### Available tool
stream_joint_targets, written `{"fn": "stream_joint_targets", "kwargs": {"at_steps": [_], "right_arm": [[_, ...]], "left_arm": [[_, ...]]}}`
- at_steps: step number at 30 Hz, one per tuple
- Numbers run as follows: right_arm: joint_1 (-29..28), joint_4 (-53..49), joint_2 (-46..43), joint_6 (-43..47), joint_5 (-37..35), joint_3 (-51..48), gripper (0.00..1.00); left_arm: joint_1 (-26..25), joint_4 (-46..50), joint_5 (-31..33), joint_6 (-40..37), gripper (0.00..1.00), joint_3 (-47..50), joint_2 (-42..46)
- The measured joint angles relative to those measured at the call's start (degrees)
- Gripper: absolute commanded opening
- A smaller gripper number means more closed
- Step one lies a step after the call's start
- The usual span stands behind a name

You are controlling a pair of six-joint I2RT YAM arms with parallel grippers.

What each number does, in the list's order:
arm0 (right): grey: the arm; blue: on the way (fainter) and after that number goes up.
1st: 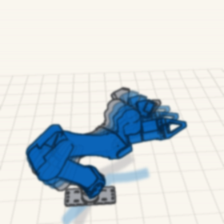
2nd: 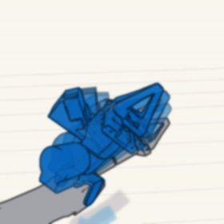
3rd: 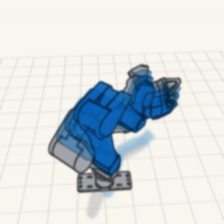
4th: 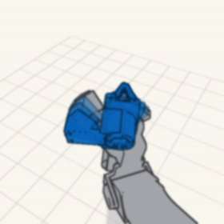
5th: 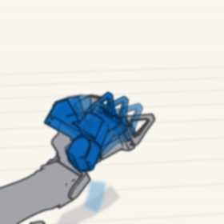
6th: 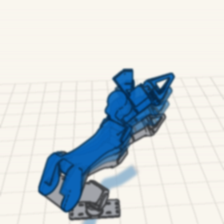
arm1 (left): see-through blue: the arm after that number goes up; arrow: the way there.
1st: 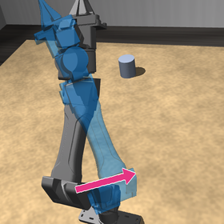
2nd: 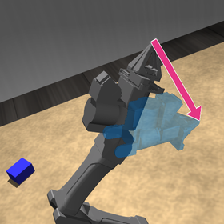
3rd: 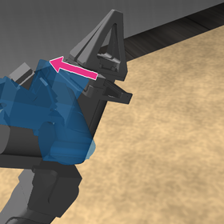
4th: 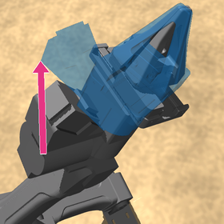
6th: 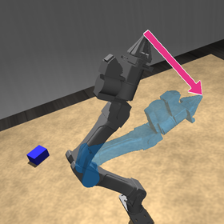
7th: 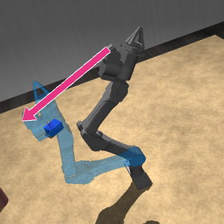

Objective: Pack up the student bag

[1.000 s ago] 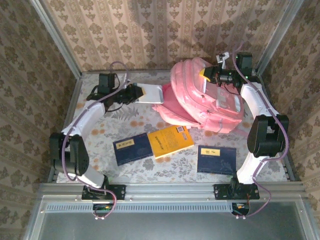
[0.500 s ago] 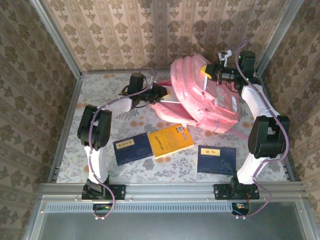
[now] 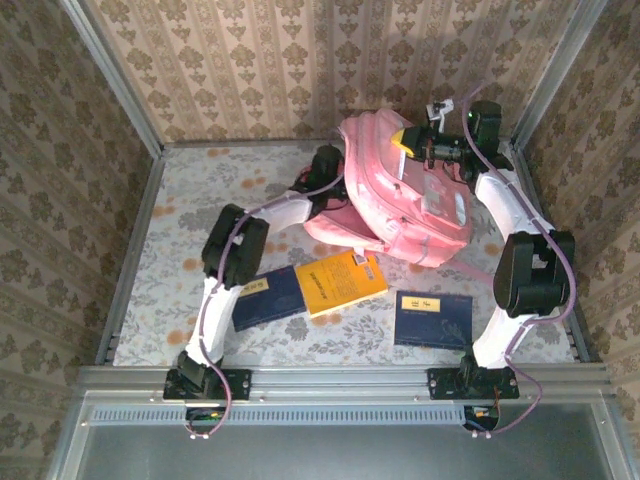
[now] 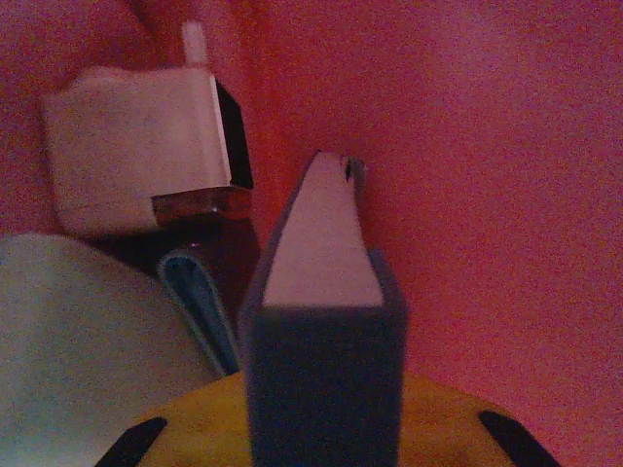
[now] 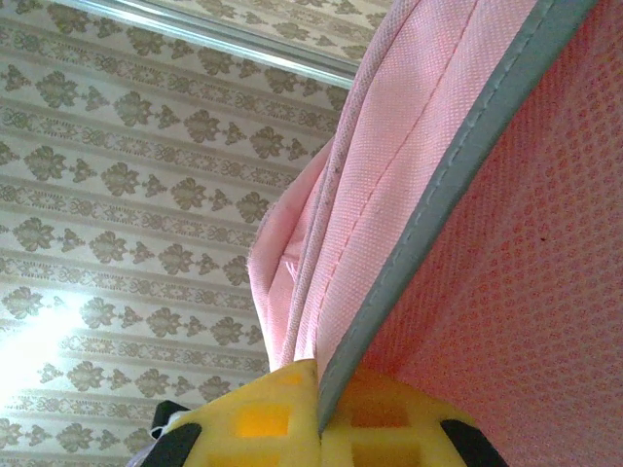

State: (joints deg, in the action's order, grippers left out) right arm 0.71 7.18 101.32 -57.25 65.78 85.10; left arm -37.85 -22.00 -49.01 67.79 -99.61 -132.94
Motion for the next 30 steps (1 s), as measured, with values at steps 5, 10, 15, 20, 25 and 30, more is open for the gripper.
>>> {"fn": "stream_joint_targets", "kwargs": {"at_steps": [5,10,15,20,25,30], "right_arm": [[-1.5,0.2,0.0,0.0,-0.6,0.0,0.0],[-2.1,0.4,0.0,-0.2,-0.5,0.0,0.0],[-1.9,1.3,0.0,-0.2,-0.1,0.0,0.0],[-1.8,3.0,0.0,-0.5,0.5,0.0,0.0],[-1.4,3.3,0.0,-1.1,0.5,0.0,0.0],[-0.5,3.2,0.0,-1.1,0.4,-0.2,0.0]], "left_arm": [[-4.0,4.1,1.4,0.9,0.33,-9.3,-7.6],[-6.3,11.9,2.1,-1.6,0.69,-17.4,-10.7],[-5.9,15.6,3.7,-4.9,0.85,-15.1,-7.6],[-4.4,19.9,4.9,-8.7,0.97,-9.1,-1.2],[-2.1,19.8,5.9,-10.4,1.0,0.2,6.3],[1.1,15.7,5.3,-9.2,1.0,7.0,11.5]]}}
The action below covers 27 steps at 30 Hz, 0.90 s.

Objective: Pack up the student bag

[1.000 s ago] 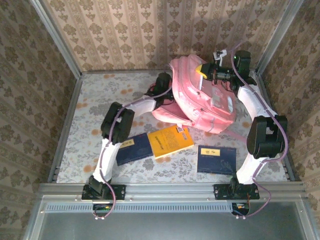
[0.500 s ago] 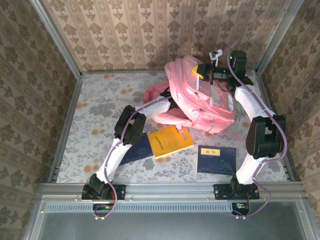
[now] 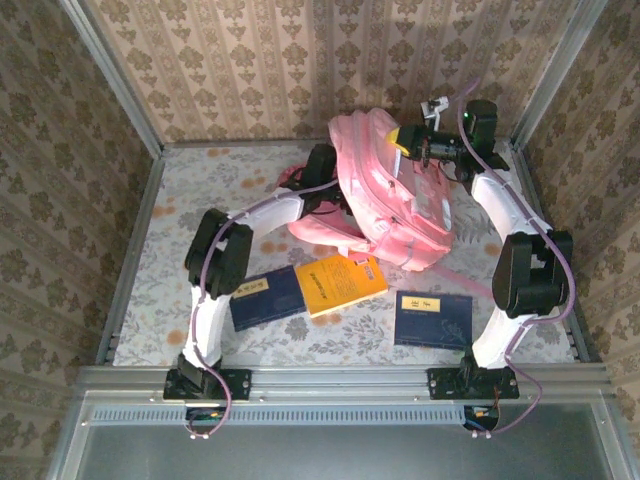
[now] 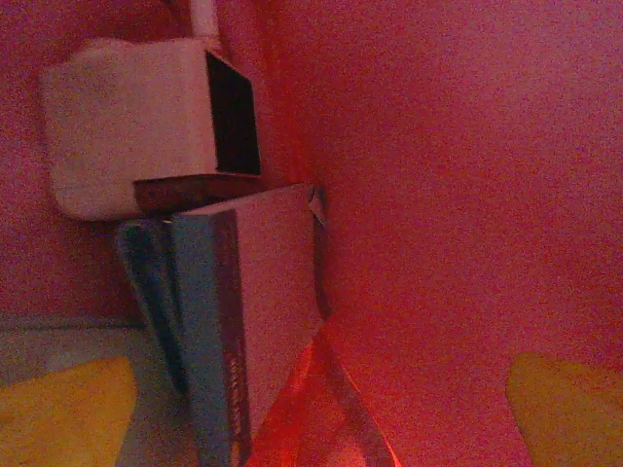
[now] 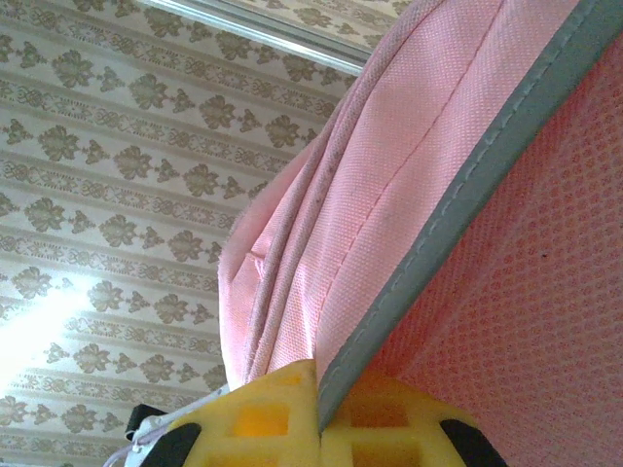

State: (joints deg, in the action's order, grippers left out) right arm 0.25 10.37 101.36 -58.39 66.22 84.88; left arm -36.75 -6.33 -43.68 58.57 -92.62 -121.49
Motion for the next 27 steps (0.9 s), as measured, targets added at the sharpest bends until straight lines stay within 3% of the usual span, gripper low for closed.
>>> {"fn": "stream_joint_targets", "kwargs": {"at_steps": [11,17,27], "right_arm": [[0.1,-3.3,0.0,4.3,-1.5,-0.2,0.0],[0.1,-8.4,-0.4,8.8,-3.2,-0.2,0.0],[0.3,-20.2,-1.1,18.6,-10.2,2.4,0.0]], "left_arm": [[4.0,-7.5,-1.2,4.2,1.0,9.1,6.5],[6.4,-2.2,1.0,1.7,1.0,13.0,13.1],[16.4,13.9,5.7,-7.3,1.0,17.7,25.6]]}}
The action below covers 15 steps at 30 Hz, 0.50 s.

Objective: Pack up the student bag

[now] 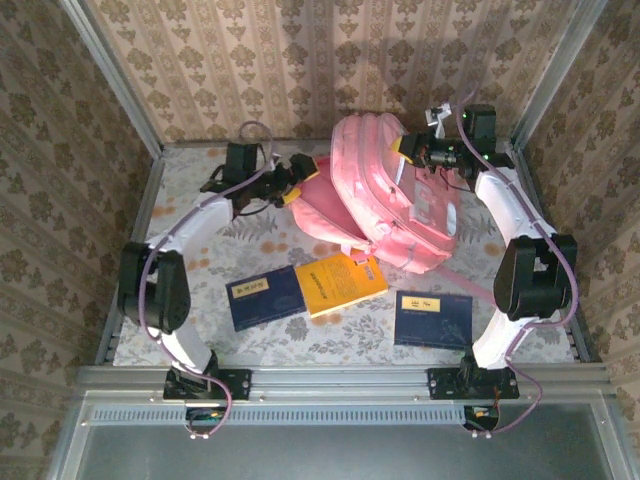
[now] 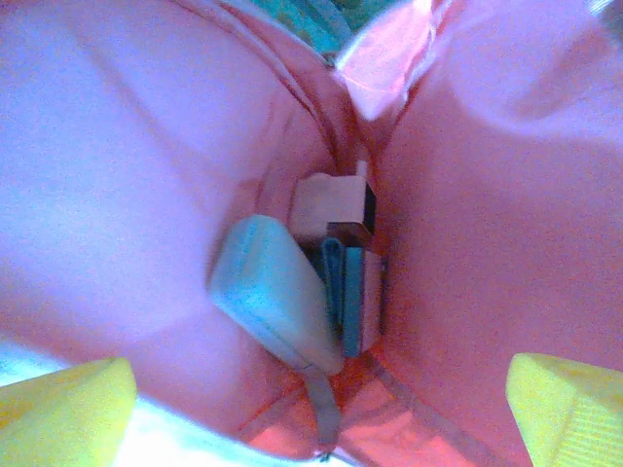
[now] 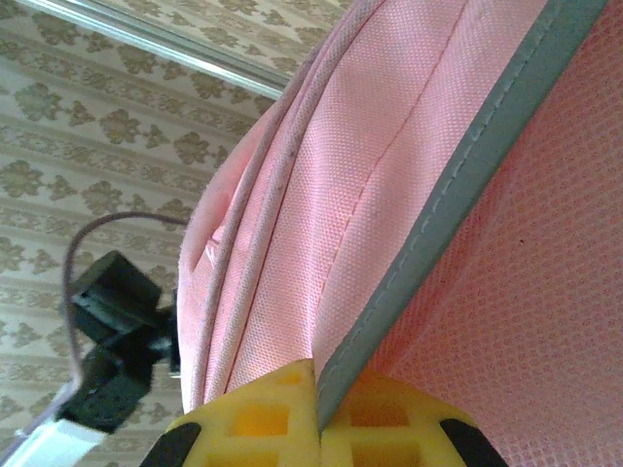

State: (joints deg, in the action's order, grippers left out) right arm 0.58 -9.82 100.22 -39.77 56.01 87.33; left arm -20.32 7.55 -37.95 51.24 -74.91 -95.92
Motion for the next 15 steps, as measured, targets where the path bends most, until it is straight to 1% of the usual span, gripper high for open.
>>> {"fn": "stream_joint_targets", "kwargs": {"at_steps": [4,8,11,15], "right_arm": [[-0.4,-5.9,0.0,4.9,-4.6,2.4,0.0],[-2.8,-13.6,1.8,10.7,-12.0,7.9,0.0],[-5.0,-17.3,4.1,13.7,-19.3,11.0,0.0],[-8.6,-19.6,6.0,16.9,-31.7,12.3,0.0]], "left_arm": [[1.8,4.5,1.7,-3.0,1.0,2.2,5.0],[2.4,8.1,3.3,-5.5,1.0,5.3,9.8],[2.4,10.5,4.0,-7.0,1.0,8.6,13.8],[2.4,14.1,5.5,-8.7,1.0,12.7,20.3]]}}
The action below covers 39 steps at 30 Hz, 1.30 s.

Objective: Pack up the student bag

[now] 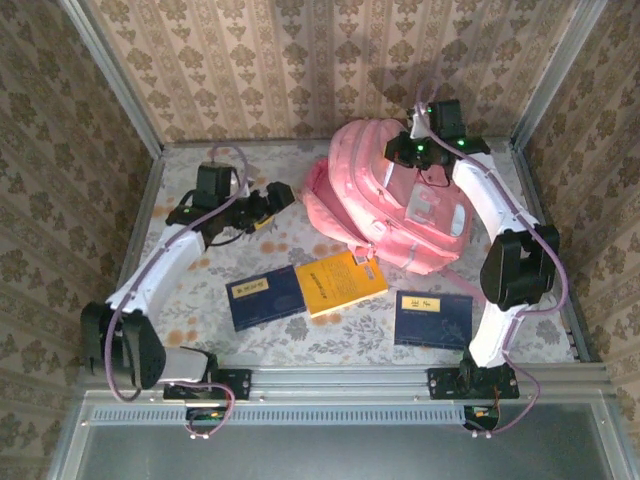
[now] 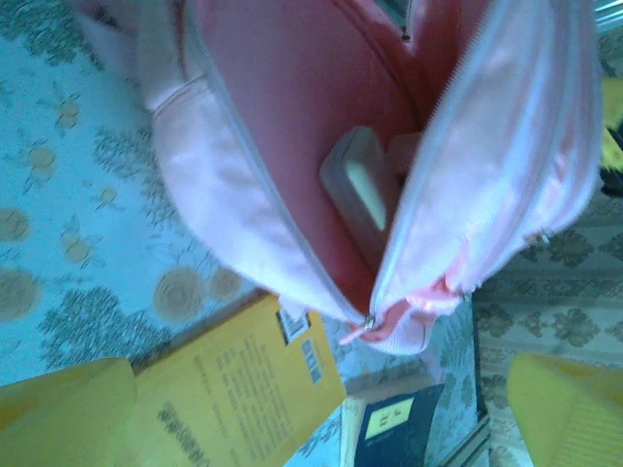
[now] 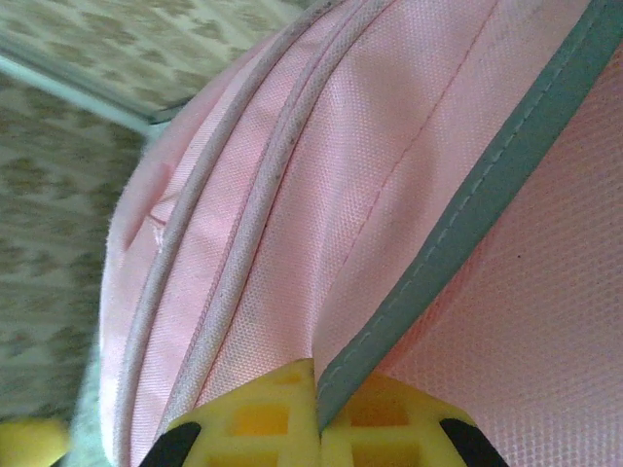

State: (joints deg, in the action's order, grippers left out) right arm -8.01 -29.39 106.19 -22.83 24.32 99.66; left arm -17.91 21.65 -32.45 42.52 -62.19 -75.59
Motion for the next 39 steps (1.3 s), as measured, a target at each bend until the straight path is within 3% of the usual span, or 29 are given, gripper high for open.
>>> {"fn": "stream_joint_targets", "kwargs": {"at_steps": [4,8,13,20,23,28,35,39], "right_arm": [[-1.4,-0.8,1.1,2.3,-11.1,0.8,0.0],[-1.4,-1.1,2.8,4.1,-18.4,1.7,0.16],[-2.3,-2.6,4.6,6.8,-23.1,2.6,0.37],[-6.9,-2.3,-1.2,10.1,-27.5,-1.7,0.44],[-9.6,-0.5,-8.6,11.1,-26.0,-7.8,0.44],[-15.4,1.2,-15.9,9.1,-16.8,-13.5,0.4],[-30.3,2.3,-8.4,8.9,-8.1,-19.5,0.38],[-35.4,2.3,-1.4,7.9,-4.9,-19.9,0.38]], "left_arm": [[0.0,3.3,1.9,-1.0,1.0,3.4,6.6],[0.2,6.1,3.5,-1.2,1.0,7.0,11.0],[0.6,8.6,4.3,-1.2,1.0,9.9,12.1],[0.8,12.2,5.3,-1.9,1.0,10.1,15.7],[0.8,14.8,7.3,-1.9,1.0,10.7,18.0],[0.8,19.9,10.7,0.0,1.0,15.9,23.7],[0.1,27.5,12.4,4.1,1.0,24.9,34.7],[-4.9,29.9,12.3,7.0,1.0,28.1,36.7]]}}
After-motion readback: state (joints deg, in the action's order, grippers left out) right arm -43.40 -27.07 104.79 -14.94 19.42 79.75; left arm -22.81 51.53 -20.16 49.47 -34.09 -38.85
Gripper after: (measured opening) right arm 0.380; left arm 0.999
